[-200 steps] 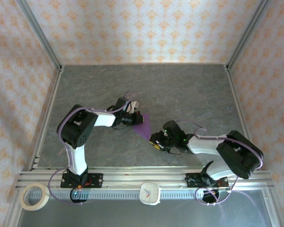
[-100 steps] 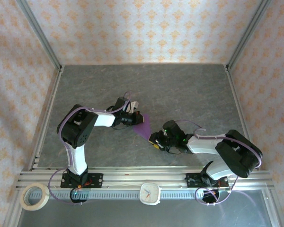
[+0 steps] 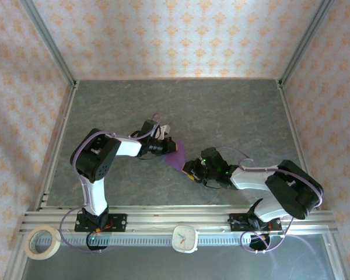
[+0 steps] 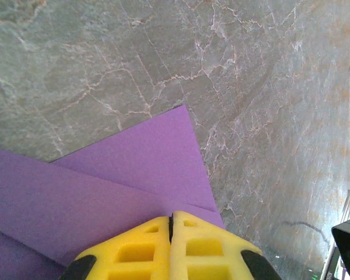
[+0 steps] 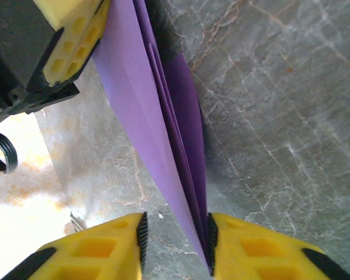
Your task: Fold a paper plane with a square sheet of paper (pick it up from the middle)
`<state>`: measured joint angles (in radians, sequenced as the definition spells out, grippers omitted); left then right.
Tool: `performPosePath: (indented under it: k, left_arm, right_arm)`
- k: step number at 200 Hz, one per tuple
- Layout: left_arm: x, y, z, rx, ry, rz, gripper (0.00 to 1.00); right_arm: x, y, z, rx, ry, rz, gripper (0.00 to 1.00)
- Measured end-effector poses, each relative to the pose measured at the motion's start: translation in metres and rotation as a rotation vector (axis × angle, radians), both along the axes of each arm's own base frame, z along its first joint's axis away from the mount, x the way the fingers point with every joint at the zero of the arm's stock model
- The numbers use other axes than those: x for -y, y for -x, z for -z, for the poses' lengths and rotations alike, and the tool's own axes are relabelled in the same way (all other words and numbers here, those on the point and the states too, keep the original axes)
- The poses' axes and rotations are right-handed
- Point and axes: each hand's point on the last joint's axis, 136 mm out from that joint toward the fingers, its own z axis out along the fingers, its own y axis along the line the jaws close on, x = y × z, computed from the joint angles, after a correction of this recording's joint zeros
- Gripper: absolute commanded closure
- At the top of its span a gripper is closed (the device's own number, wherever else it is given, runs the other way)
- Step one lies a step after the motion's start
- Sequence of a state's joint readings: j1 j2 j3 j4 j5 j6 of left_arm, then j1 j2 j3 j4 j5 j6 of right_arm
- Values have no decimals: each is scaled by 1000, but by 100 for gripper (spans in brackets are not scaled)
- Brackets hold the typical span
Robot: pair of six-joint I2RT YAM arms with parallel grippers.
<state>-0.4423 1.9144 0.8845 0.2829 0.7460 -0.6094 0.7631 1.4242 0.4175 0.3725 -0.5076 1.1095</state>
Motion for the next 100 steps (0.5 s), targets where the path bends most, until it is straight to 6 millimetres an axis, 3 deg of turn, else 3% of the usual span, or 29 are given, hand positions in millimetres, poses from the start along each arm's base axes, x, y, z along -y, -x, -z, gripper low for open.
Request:
performPosePath:
  k: [47, 75, 100]
  left_arm:
    - [-1, 2, -3, -14, 1, -11, 96]
    - [-4, 6, -11, -31, -6, -18, 92]
    - [-4, 4, -34, 13, 10, -25, 86]
  right_arm:
    - [1, -2, 1, 15, 4, 4, 95]
    - [2, 0, 3, 27, 14, -9, 100]
    - [3, 0, 2, 57, 24, -29, 100]
